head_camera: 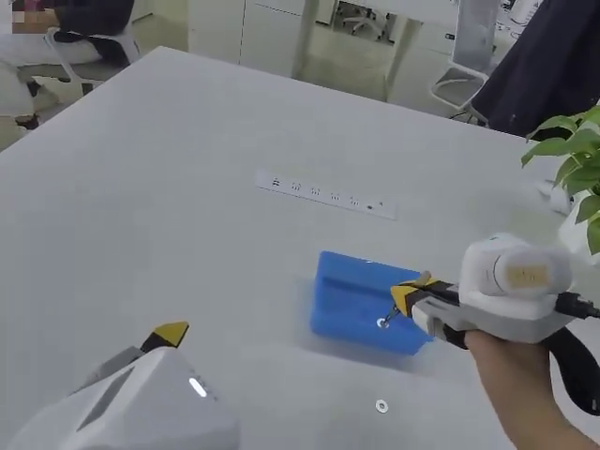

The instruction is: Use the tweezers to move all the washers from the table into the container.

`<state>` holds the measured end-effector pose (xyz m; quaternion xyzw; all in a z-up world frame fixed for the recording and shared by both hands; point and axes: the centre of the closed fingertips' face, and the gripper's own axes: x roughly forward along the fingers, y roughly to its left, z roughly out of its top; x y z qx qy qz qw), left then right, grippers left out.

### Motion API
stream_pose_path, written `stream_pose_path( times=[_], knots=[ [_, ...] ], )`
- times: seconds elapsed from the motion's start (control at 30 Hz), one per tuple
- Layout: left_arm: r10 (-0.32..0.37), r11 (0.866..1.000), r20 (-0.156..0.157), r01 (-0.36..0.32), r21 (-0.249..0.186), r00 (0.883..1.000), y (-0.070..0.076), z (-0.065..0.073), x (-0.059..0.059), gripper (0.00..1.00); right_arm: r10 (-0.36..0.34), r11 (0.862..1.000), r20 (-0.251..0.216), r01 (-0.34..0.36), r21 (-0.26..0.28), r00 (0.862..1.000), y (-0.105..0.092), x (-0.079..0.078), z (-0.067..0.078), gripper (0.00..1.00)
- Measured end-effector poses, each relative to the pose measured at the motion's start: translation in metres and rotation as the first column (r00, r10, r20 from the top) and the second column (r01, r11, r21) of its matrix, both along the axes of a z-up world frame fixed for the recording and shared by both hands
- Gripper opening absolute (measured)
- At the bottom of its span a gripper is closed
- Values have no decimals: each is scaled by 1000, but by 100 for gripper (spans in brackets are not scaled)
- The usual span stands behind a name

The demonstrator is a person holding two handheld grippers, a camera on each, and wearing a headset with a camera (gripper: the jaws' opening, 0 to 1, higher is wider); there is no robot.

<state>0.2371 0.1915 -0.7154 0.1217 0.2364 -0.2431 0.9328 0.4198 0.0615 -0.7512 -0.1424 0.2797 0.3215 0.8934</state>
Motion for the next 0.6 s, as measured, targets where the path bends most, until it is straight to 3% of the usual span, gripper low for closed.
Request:
stream_pose_path(
  times=[0.03,0.07,0.1,0.43,0.6],
  knots=[
    [4,1000,-3,-4,3,1000,1,-1,0,95,0,1000,-5,0,1,1000,0,1,-2,2],
    [6,1000,-2,-6,4,1000,1,-1,1,95,-5,1000,22,5,29,1000,2,5,1,2],
    [7,1000,-1,-7,5,1000,2,-1,1,95,-8,1000,-3,8,10,1000,0,5,-2,2],
    [14,1000,-10,-14,13,1000,5,-3,1,94,-37,999,-17,38,35,999,-1,9,-3,2],
    [20,1000,-16,-20,15,1000,6,-5,1,94,-43,998,-39,44,36,998,-1,14,-12,2]
  ],
)
